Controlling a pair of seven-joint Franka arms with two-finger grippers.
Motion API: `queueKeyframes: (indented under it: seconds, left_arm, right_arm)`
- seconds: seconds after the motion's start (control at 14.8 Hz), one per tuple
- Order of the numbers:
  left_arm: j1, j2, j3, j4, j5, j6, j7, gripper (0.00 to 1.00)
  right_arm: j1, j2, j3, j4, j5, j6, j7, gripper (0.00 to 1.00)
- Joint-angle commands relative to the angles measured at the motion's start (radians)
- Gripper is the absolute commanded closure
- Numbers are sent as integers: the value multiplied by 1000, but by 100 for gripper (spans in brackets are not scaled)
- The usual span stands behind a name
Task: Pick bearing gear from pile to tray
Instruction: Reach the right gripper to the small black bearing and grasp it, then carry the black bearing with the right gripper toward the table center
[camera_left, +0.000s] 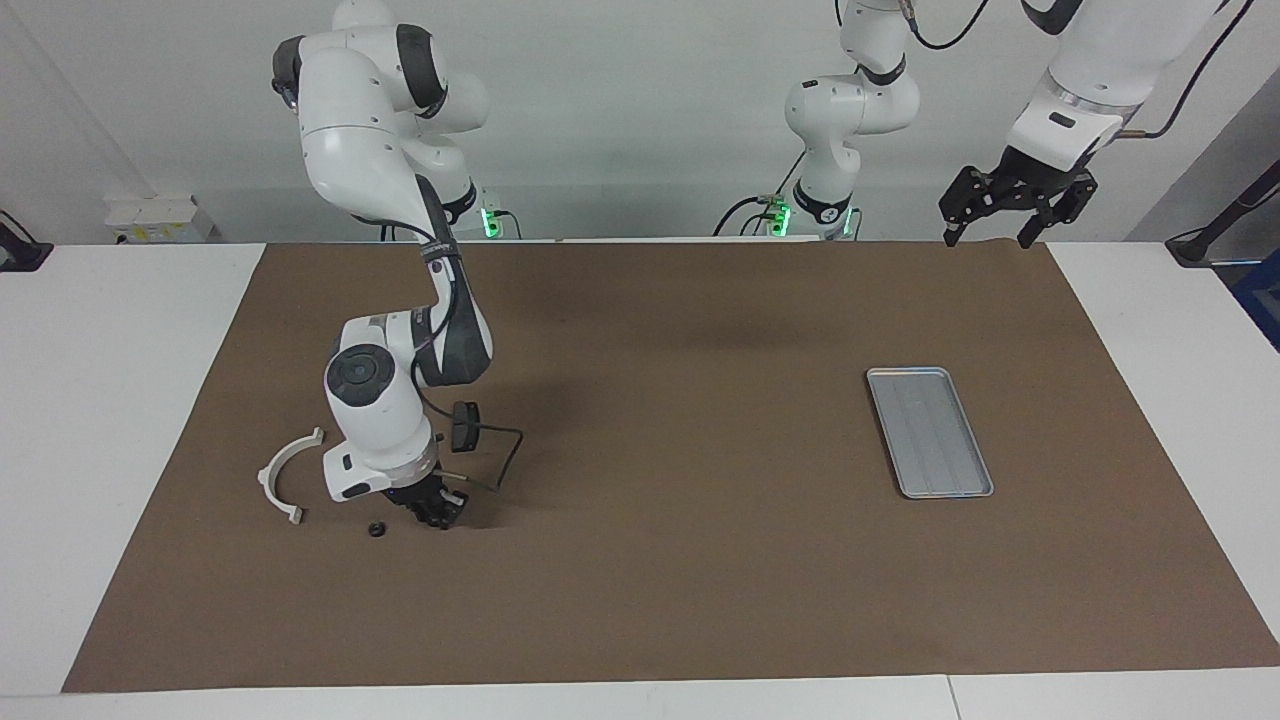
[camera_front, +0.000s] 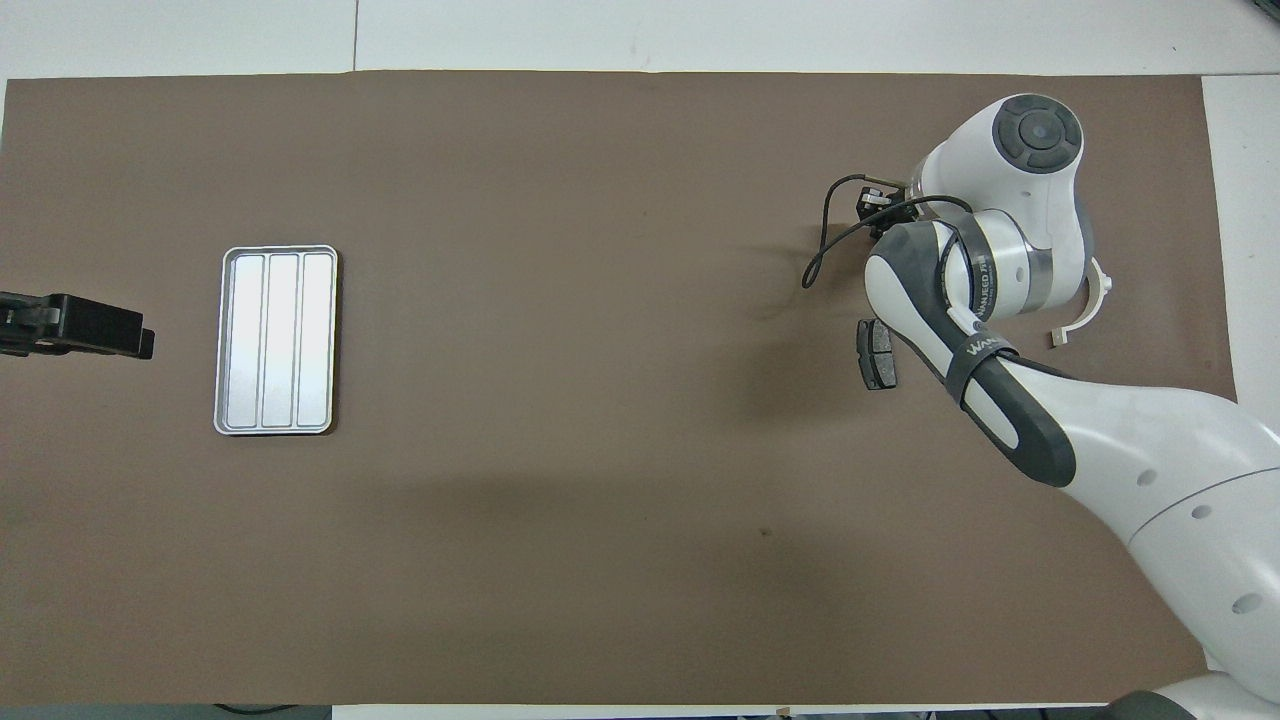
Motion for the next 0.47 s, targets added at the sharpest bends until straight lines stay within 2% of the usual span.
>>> queueKeyframes:
  seconds: [0.0, 0.2, 0.4]
  left_arm:
    - [-6, -38, 8, -44, -13, 9, 6, 0]
    - [-6, -38, 8, -44, -13, 10, 6, 0]
    - [-6, -38, 8, -44, -13, 10, 4, 0]
  right_arm:
    - [-11, 16, 12, 2, -23, 4, 25, 100]
    - [-9, 8, 12, 24, -29, -52, 16, 100]
    - [-6, -18, 14, 102, -27, -195, -31, 100]
